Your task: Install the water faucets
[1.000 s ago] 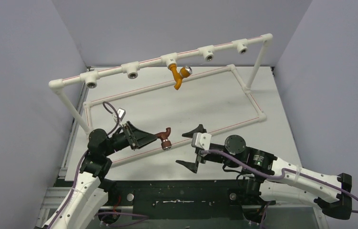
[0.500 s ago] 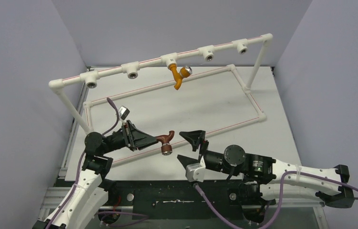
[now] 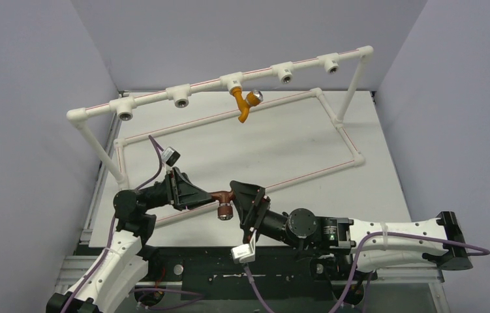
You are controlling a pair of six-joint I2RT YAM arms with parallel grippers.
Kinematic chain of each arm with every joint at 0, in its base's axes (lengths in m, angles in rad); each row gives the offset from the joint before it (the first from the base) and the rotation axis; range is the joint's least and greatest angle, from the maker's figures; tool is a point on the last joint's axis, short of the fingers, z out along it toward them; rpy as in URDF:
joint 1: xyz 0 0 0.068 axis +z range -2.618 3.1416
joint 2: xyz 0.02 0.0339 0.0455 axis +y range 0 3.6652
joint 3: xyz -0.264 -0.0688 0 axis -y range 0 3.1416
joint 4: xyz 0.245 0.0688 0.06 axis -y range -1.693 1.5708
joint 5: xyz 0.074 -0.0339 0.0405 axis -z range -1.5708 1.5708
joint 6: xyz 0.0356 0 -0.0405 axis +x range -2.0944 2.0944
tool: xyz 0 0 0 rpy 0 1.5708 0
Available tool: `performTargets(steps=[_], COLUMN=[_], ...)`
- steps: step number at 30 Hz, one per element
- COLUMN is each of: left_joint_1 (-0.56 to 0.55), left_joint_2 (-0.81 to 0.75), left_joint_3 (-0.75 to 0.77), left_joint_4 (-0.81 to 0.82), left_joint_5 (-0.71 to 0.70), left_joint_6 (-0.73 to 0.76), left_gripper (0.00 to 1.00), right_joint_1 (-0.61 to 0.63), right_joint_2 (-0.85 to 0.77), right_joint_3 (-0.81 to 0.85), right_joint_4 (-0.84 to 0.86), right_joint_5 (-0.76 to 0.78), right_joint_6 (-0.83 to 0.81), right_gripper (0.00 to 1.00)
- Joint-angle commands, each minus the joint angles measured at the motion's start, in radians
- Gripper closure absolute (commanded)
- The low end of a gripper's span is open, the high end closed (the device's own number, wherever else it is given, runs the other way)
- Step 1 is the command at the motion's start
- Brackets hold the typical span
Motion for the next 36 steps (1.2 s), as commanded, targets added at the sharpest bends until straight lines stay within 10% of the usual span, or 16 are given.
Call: performTargets(steps=[1,13,23,36], left_joint_1=[0.0,-0.006,-0.004,-0.004], left_joint_2=[0.0,0.005,-0.033,-0.093], left_joint_3=[0.008,0.0,0.027,0.264], left_joint_4=[0.137,0.148,0.107,-0.467], left_joint_5=[0.026,0.038,0.015,-0.03], left_joint_6=[-0.047,-0.053,0.025,0.612], left_gripper=[1.0,1.0,0.22,0.12], right_joint_1=[0.008,0.028,0.043,0.037], right_joint_2=[0.037,0.077,0.005,-0.053], right_joint_3=[0.047,0.065,0.016,0.129], right_joint_4=[0.058,0.062,0.078,-0.212], right_joint_5=[0.048,0.073,0.09,0.16], right_joint_6=[-0.102,-0.095,0.048,0.697], right_gripper=[0.28,1.0,1.0,1.0])
